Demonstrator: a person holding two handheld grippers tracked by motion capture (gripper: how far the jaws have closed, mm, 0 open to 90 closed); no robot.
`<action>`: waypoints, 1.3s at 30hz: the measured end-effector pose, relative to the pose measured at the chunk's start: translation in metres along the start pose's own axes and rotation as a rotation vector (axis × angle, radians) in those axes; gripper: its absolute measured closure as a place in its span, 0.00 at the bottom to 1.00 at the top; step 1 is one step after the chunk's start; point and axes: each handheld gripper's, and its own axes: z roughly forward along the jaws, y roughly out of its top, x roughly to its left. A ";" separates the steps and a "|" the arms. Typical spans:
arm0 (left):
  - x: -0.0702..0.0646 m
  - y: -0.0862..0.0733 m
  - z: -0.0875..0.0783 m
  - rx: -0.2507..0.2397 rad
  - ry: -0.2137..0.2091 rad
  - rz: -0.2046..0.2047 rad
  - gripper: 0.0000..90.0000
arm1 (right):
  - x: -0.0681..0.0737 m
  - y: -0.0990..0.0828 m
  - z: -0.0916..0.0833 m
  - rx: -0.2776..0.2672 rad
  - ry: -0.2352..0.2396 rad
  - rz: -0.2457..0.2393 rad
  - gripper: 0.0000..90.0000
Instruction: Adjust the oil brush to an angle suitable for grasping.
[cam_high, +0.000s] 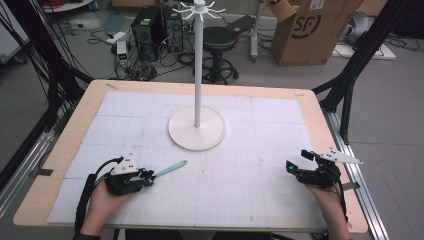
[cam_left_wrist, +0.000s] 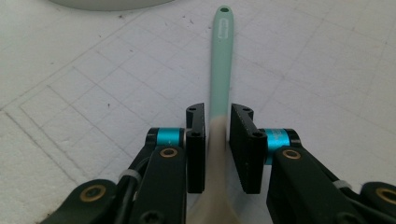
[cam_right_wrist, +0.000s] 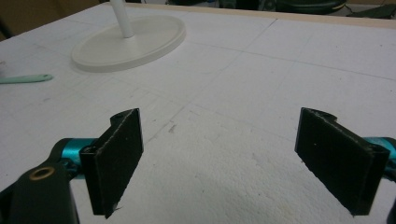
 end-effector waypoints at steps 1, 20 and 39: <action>0.000 0.000 0.000 -0.001 -0.005 -0.011 0.87 | 0.000 0.000 0.000 0.000 0.001 0.000 0.16; 0.003 0.000 0.000 -0.006 -0.021 -0.036 0.91 | -0.001 0.000 0.000 -0.004 0.000 0.001 0.16; 0.009 0.011 -0.022 -0.135 -0.019 -0.100 0.91 | -0.002 0.000 0.000 -0.011 -0.001 0.001 0.16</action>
